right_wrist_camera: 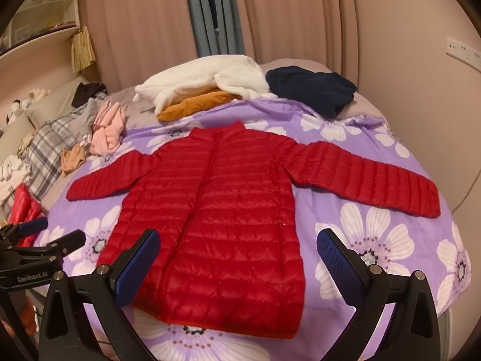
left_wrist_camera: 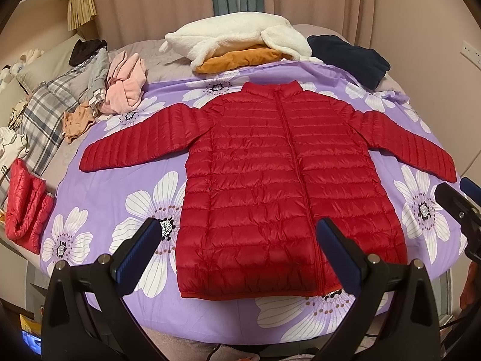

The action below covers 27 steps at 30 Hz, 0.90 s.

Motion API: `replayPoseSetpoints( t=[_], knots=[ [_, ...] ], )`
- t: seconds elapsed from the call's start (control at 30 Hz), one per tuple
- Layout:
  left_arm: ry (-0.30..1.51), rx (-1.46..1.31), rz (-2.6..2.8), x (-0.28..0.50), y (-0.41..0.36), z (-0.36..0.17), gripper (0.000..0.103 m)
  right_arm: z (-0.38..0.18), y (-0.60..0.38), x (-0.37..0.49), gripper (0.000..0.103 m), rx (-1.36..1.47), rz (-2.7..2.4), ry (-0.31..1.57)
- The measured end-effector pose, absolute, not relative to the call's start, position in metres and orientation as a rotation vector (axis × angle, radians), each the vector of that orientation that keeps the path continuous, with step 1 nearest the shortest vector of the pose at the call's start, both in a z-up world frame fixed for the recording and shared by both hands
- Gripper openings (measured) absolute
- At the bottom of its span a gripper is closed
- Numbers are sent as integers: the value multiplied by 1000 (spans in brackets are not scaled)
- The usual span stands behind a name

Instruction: Fold large clothes

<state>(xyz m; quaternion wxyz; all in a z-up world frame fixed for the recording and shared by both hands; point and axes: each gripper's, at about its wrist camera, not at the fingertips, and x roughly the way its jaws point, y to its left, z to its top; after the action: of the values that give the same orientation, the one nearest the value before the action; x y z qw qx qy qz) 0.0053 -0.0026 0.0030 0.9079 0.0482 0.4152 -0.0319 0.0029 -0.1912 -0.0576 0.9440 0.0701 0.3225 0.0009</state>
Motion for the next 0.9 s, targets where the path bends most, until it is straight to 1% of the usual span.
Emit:
replayPoseSetpoints(
  t=[0.9],
  knots=[
    [869,114,-72,4,-8,-1,103,-57,-192,3,103,143,4,659]
  ],
)
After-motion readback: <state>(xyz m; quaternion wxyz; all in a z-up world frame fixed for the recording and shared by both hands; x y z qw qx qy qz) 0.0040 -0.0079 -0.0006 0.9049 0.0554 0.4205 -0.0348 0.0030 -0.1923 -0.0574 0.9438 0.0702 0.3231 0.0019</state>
